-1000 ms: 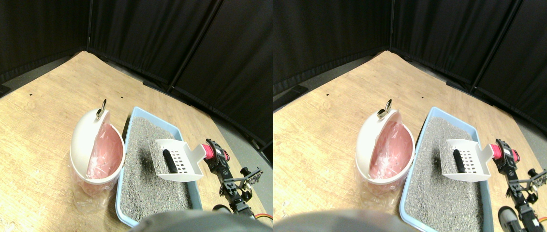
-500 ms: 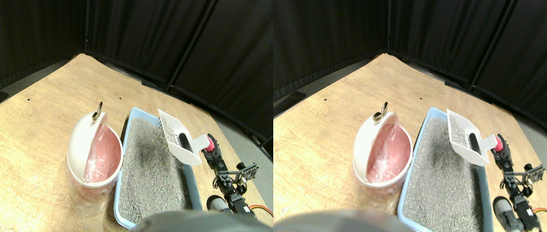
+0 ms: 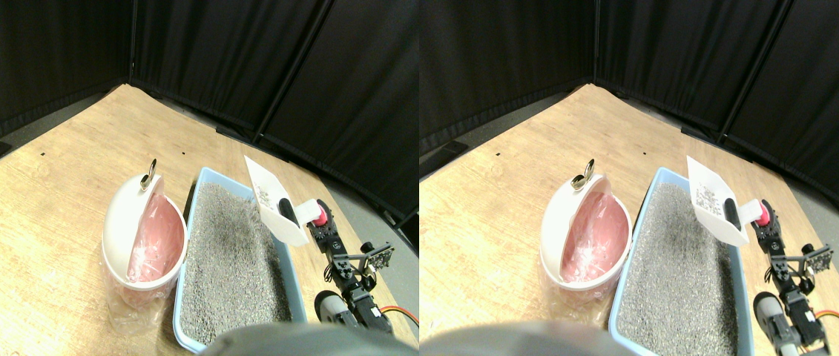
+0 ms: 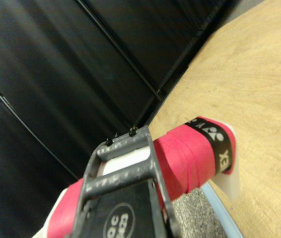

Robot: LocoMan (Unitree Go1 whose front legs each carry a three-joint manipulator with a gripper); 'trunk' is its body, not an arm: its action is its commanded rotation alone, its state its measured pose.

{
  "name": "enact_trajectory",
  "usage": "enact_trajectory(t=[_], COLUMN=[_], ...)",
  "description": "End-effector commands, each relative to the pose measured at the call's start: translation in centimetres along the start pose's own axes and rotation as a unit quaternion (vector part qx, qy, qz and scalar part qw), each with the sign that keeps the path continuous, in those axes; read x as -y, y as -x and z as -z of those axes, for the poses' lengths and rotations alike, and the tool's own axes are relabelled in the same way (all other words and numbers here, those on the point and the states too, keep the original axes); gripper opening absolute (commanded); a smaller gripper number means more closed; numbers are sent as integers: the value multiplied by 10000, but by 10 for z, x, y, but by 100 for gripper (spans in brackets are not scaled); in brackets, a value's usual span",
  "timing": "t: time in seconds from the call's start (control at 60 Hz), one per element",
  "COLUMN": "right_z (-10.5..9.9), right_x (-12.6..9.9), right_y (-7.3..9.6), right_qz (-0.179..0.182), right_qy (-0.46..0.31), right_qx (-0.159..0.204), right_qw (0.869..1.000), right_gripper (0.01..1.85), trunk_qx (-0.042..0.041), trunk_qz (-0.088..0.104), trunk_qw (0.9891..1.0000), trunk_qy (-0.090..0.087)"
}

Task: Scoop (unimanual)

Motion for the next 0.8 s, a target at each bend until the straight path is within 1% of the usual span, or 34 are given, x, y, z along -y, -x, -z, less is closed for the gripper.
enact_trajectory(t=[0.017,0.267,0.333,0.35,0.383,0.433,0.45,0.483,0.517,0.567,0.583,0.6,0.617,0.667,0.683,0.733,0.767,0.8], right_z=[-3,1,1,1,0,-2,-2,-3,-5,-6,-8,-8,-10,-10,-12,-13,-14,-14], right_x=[-12,-12,-12,-12,-14,-16,-16,-16,-19,-21,-24,-24,-26,-29,-33,-37,-41,-45], right_y=[-2,-4,-4,-4,-4,-2,-2,-3,-2,-3,-5,-5,-5,-7,-8,-9,-11,-11], right_qz=[-215,-193,-228,-229,-354,-398,-398,-402,-578,-628,-862,-862,-963,-998,-1093,-1155,-1259,-1329], right_qy=[-218,-202,-158,-129,20,172,172,224,531,658,865,865,924,1045,1164,1300,1419,1518], right_qx=[188,197,174,175,119,107,107,106,81,78,-26,-26,-100,-125,-167,-180,-203,-211], right_qw=[9994,9994,9995,9995,9993,9990,9990,9989,9969,9958,9925,9925,9910,9894,9870,9846,9816,9792], right_gripper=[6,6,6,6,6,6,6,6,6,6,6,6,6,6,6,6,6,6], trunk_qx=[86,57,57,49,49,49,40,36,33,35,41,44,52,56,55,54,52,53], trunk_qz=[-36,-65,-65,-89,-89,-89,-133,-157,-180,-212,-228,-243,-263,-306,-327,-373,-395,-443], trunk_qw=[9999,10000,10000,9999,9999,9999,9999,9998,9997,9996,9996,9995,9994,9992,9991,9989,9987,9984], trunk_qy=[50,51,51,64,64,64,89,115,128,163,177,197,218,249,267,293,308,344])
